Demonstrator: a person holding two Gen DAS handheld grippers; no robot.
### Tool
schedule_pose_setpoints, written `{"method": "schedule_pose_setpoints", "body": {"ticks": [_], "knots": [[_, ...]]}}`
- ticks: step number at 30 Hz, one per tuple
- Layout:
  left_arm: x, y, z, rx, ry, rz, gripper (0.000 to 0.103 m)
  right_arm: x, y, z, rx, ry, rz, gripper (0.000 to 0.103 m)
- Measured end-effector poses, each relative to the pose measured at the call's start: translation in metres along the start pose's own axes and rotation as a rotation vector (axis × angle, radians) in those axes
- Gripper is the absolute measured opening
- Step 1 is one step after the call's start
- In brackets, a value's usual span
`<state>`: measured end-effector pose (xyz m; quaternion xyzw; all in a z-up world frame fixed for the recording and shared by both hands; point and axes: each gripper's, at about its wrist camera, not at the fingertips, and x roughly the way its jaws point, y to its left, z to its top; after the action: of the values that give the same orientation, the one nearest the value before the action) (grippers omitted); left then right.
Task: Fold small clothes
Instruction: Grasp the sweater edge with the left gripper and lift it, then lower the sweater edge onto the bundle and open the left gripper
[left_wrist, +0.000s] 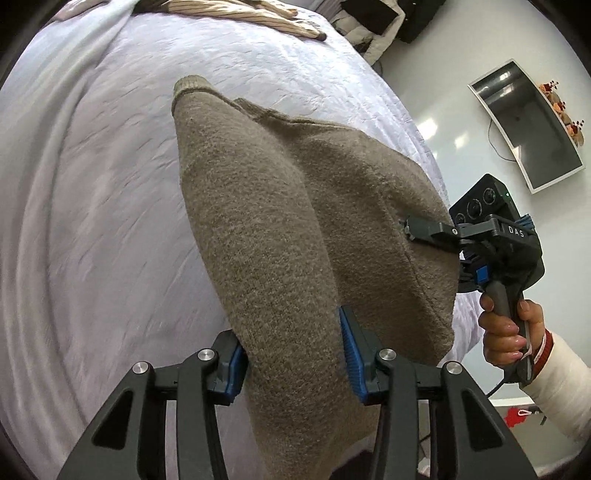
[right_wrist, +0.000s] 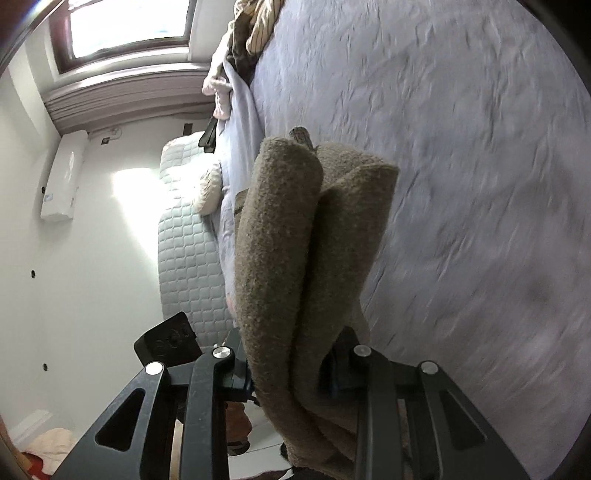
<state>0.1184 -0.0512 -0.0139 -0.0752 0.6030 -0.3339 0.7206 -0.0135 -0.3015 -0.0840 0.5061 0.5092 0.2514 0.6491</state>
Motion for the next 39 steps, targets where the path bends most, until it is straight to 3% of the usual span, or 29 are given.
{"method": "schedule_pose_setpoints", "body": {"ticks": [6, 9, 11, 13, 14, 15, 17, 24, 25, 26, 28, 33, 37, 39], "knots": [[0.004, 0.015, -0.03, 0.0, 0.054, 0.095, 0.046, 0.041, -0.01, -0.029, 0.057, 0.045, -0.018, 0.031], [0.021, 0.026, -0.045, 0.025, 0.1, 0.218, 0.046, 0.06, -0.021, -0.031, 0.012, 0.079, -0.163, 0.034], [0.029, 0.029, -0.053, 0.046, 0.122, 0.303, 0.046, 0.071, -0.039, -0.029, 0.037, 0.1, -0.306, 0.034], [0.026, 0.027, -0.057, 0.043, 0.116, 0.32, 0.056, 0.07, -0.049, -0.027, 0.065, 0.086, -0.404, 0.04], [0.024, 0.024, -0.058, 0.037, 0.11, 0.322, 0.068, 0.066, -0.049, -0.027, 0.07, 0.072, -0.42, 0.047], [0.02, 0.023, -0.06, 0.03, 0.098, 0.332, 0.074, 0.062, -0.046, -0.028, 0.059, 0.055, -0.443, 0.061], [0.011, 0.023, -0.064, 0.029, 0.073, 0.351, 0.077, 0.05, -0.038, -0.033, 0.015, 0.029, -0.504, 0.07], [-0.001, 0.018, -0.067, -0.01, 0.054, 0.416, 0.077, 0.046, -0.004, -0.062, -0.054, 0.058, -0.534, 0.07], [0.003, 0.018, -0.065, -0.019, 0.049, 0.413, 0.083, 0.049, -0.003, -0.07, -0.051, 0.08, -0.522, 0.07], [0.0, 0.02, -0.065, -0.029, 0.04, 0.415, 0.102, 0.049, -0.003, -0.076, -0.049, 0.101, -0.514, 0.07], [-0.002, 0.018, -0.062, -0.035, 0.011, 0.445, 0.103, 0.06, -0.003, -0.098, -0.064, 0.137, -0.532, 0.07], [-0.003, 0.018, -0.06, -0.014, 0.035, 0.499, 0.103, 0.077, -0.005, -0.112, -0.097, 0.123, -0.638, 0.065], [-0.004, 0.024, -0.06, -0.038, 0.052, 0.5, 0.103, 0.072, -0.014, -0.11, -0.162, 0.082, -0.871, 0.056], [-0.001, 0.027, -0.061, -0.043, 0.078, 0.491, 0.103, 0.07, -0.027, -0.107, -0.152, 0.083, -0.892, 0.056]]}}
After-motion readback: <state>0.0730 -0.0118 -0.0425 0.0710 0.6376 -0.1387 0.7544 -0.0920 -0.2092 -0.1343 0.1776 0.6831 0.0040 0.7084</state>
